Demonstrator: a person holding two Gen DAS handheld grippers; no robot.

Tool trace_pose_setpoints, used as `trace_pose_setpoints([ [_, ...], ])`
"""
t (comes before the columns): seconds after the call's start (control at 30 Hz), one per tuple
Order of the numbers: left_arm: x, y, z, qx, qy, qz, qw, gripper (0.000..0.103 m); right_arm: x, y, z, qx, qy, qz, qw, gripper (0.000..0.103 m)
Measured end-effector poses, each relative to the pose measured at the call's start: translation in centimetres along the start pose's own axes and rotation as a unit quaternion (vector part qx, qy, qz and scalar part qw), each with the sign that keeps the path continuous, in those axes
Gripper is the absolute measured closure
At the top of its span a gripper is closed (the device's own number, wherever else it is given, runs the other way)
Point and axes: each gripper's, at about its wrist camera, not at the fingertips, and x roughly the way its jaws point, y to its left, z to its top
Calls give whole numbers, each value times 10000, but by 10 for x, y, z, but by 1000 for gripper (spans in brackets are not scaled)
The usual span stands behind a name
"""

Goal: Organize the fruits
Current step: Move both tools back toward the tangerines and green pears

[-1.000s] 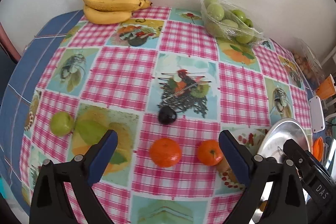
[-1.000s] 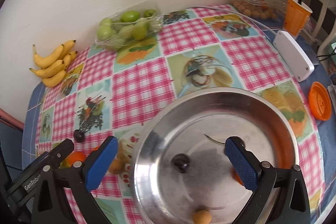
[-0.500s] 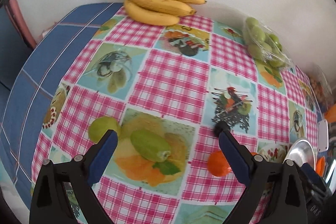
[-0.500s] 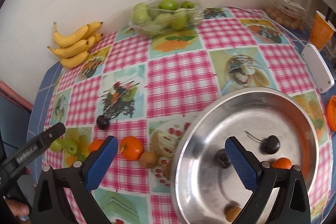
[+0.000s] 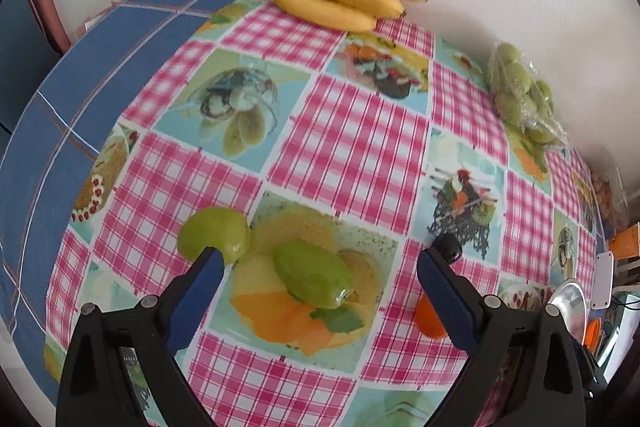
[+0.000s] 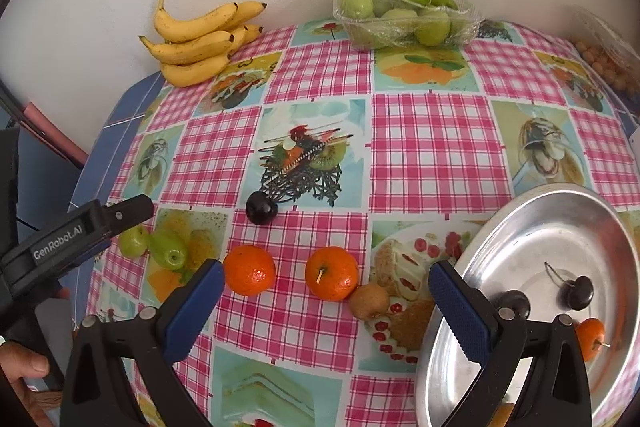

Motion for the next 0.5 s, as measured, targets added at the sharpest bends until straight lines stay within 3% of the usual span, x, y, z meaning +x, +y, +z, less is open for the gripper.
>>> trace_pose_setpoints([
  [0.37, 9, 5, -1, -250, 240, -216, 9992, 9, 20, 0, -2, -62, 147, -97, 9998, 1],
  [0.5, 15, 4, -2, -214, 331, -219, 9990, 25, 23, 6, -2, -216, 129, -126, 9996, 12],
])
